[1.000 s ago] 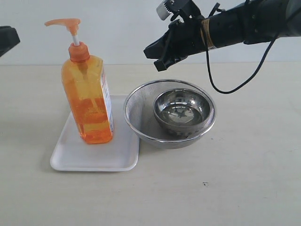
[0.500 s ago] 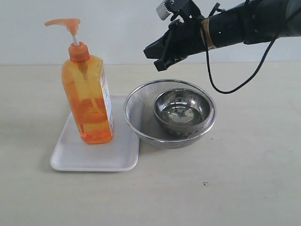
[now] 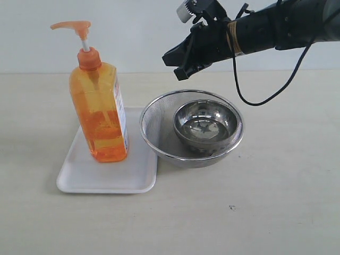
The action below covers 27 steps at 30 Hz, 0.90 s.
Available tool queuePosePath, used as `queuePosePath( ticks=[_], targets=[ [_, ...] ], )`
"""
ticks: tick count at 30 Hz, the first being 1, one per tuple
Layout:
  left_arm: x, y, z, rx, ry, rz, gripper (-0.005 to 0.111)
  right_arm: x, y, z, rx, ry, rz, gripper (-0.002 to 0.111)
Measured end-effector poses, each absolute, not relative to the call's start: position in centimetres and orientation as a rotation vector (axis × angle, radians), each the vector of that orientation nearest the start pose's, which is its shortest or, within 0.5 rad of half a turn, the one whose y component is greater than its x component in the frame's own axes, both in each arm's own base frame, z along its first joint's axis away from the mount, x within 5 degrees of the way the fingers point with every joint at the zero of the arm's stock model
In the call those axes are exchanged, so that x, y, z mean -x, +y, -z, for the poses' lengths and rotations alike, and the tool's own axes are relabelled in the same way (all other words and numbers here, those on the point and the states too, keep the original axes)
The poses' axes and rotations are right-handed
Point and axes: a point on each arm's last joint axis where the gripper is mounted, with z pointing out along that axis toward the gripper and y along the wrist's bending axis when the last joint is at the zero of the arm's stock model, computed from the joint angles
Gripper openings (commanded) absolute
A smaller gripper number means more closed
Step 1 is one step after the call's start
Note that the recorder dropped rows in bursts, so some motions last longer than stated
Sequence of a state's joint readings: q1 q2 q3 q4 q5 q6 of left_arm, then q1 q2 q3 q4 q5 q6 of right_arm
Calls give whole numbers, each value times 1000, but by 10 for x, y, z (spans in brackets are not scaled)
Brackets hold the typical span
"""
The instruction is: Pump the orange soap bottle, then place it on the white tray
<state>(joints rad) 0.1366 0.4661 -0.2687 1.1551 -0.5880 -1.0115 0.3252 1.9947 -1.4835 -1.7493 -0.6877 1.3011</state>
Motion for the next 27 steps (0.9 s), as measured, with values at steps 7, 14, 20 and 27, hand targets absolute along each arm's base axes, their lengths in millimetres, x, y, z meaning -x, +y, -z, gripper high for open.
queuePosePath(
  ticks=[7,14,20,27],
  targets=[
    [-92,-32,-282,-374,1390,178,5,-407,197,-243,1166,1697,-611,0],
    [-86,-32,-276,-374,1376,174,5,-407,197,-243,1166,1697,-611,0],
    [-86,-31,-275,-350,1389,171,5,-407,197,-243,1166,1697,-611,0],
    [-87,-30,-267,-338,1416,182,5,-407,197,-243,1166,1697,-611,0]
  ],
)
